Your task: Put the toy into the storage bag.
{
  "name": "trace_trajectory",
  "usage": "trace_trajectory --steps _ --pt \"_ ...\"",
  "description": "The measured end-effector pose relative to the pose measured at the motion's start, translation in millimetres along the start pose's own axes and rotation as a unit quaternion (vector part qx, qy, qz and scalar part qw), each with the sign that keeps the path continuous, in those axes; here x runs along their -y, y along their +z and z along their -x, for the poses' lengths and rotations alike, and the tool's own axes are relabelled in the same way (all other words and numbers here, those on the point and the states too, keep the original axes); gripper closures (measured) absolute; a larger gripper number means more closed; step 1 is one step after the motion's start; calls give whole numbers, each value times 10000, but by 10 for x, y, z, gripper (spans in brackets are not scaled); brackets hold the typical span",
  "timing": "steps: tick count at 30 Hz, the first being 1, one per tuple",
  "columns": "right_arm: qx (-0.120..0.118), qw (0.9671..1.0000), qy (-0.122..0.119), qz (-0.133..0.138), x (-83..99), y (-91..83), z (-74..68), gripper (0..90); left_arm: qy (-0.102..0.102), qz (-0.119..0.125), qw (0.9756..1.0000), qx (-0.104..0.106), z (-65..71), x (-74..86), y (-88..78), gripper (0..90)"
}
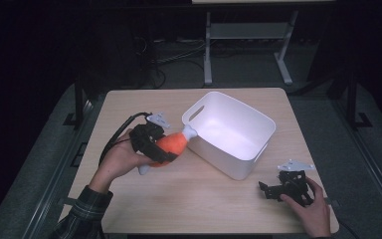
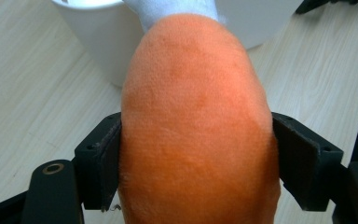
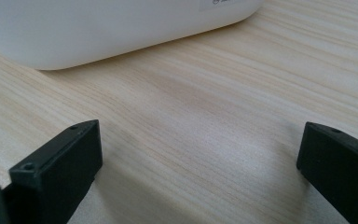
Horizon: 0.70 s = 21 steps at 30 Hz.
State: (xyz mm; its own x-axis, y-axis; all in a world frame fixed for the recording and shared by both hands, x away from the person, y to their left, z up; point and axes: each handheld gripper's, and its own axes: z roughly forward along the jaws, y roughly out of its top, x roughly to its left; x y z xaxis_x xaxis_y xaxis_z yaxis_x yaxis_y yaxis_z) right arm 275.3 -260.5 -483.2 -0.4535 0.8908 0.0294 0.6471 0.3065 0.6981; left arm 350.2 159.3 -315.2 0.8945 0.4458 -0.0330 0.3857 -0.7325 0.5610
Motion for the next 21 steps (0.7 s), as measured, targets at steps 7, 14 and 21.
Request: trace_trajectory --steps 7,14,21 --pt "1 10000 -1 -1 0 0 0 0 42 98 9999 -11 -40 -102 -65 239" --pt "1 10000 -1 -1 0 0 0 0 159 210 9996 -27 -104 -245 -136 239" --pt "6 10000 0 2 0 0 0 0 261 301 9992 21 -169 -391 -159 239"
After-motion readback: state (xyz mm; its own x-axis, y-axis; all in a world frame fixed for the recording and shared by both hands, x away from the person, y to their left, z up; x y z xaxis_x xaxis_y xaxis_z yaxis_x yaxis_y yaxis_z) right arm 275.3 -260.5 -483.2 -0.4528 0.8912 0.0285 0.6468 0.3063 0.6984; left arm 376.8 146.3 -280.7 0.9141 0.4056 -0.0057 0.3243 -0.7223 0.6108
